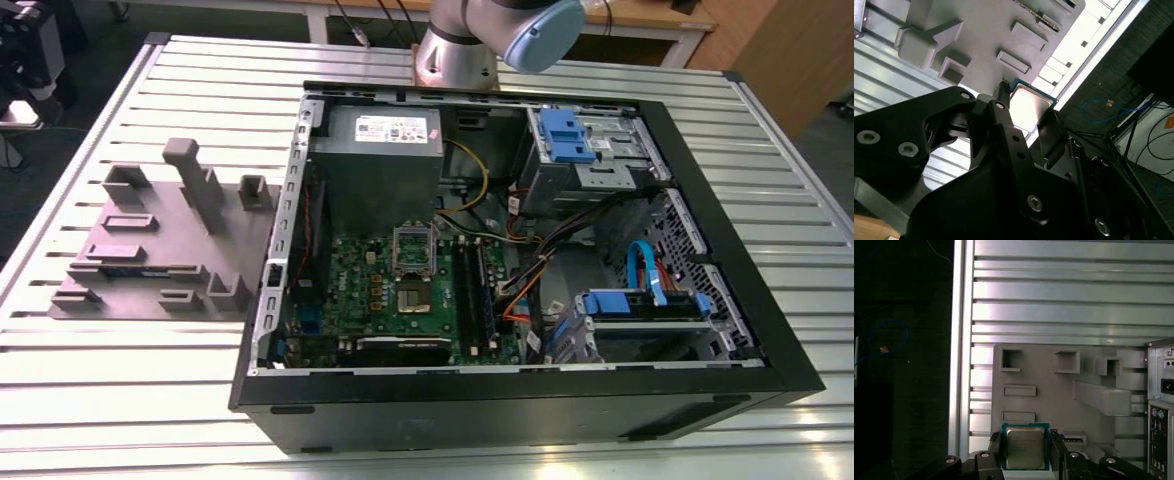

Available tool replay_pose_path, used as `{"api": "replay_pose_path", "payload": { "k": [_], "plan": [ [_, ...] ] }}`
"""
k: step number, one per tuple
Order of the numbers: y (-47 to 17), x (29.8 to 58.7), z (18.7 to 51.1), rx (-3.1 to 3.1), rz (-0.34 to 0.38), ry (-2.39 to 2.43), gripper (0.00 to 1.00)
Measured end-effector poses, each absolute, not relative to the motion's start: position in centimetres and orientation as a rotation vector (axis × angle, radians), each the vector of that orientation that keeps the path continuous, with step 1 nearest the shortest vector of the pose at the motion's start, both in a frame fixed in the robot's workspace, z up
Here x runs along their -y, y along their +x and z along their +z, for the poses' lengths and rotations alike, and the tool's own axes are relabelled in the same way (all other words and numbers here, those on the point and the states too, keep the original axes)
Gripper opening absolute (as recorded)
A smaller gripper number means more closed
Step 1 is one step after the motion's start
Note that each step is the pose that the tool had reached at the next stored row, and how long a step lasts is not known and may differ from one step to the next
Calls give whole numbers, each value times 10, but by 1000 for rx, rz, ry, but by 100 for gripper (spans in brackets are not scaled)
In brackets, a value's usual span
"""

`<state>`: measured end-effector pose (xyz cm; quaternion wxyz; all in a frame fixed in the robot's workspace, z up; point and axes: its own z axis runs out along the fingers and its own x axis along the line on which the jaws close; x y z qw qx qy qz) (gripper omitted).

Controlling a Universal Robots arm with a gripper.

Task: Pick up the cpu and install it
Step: 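Pick up the cpu and move it towards the insertion slot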

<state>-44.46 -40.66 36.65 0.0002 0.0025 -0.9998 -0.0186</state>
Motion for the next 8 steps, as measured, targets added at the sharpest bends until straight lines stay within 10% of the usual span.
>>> {"api": "replay_pose_path", "payload": {
  "k": [8],
  "plan": [
    [-445, 407, 370, 3141, -58, 8, 47]
  ]
}}
